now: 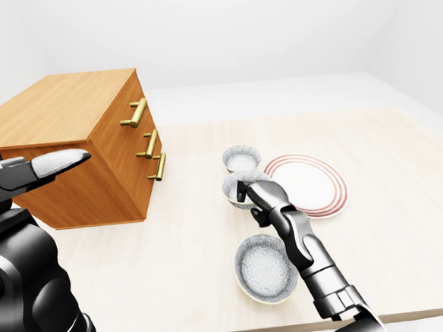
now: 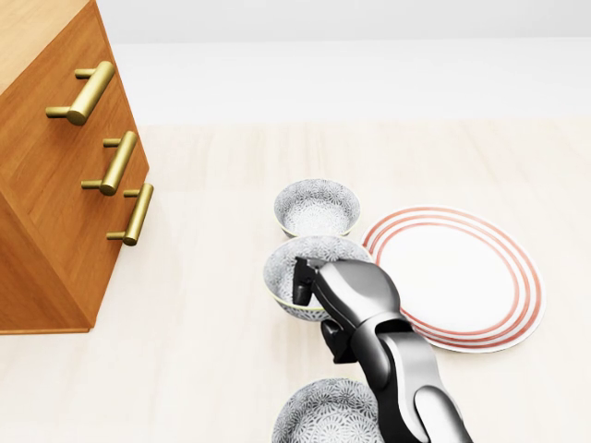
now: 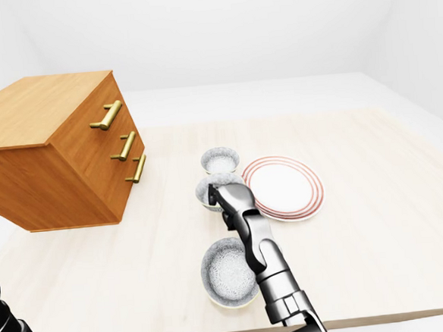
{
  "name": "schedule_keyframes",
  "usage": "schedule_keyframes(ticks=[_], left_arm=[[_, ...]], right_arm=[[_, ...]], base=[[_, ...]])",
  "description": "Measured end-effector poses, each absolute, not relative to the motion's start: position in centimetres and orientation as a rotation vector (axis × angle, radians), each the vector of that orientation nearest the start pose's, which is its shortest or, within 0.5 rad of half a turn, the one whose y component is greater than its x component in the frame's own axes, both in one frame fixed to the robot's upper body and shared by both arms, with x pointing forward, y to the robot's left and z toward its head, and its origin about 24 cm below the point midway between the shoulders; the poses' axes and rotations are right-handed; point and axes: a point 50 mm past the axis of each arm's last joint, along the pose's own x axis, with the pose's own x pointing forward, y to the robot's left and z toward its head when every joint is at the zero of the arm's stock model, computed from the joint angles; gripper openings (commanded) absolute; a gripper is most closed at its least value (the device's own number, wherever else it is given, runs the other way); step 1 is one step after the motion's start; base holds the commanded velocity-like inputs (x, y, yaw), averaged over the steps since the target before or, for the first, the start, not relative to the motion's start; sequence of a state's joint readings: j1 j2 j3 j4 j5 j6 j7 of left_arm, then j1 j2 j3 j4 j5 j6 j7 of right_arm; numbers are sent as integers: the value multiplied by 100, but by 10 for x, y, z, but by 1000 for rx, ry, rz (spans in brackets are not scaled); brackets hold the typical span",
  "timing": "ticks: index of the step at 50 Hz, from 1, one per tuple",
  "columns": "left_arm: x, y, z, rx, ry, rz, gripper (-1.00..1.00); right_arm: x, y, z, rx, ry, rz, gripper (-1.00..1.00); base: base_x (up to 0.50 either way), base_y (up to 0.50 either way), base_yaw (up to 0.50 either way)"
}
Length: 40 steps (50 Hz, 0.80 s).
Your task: Put the bowl in the middle on the plate.
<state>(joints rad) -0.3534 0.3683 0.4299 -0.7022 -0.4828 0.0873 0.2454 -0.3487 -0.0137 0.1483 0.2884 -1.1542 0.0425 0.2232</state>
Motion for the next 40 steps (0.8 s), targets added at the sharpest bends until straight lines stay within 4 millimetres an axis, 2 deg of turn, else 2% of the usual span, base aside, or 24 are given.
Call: schedule_keyframes(ticks=[22,40], left_arm=[[197,235,289,-141,-1046,226,100],[197,234,289,-143,-1049,226,100]], right_arm=[[308,-86,84,-1256,-64,331,-100],[309,-97,118,-1277,-107,272,-100]], base=[[0,0,0],[0,0,0]])
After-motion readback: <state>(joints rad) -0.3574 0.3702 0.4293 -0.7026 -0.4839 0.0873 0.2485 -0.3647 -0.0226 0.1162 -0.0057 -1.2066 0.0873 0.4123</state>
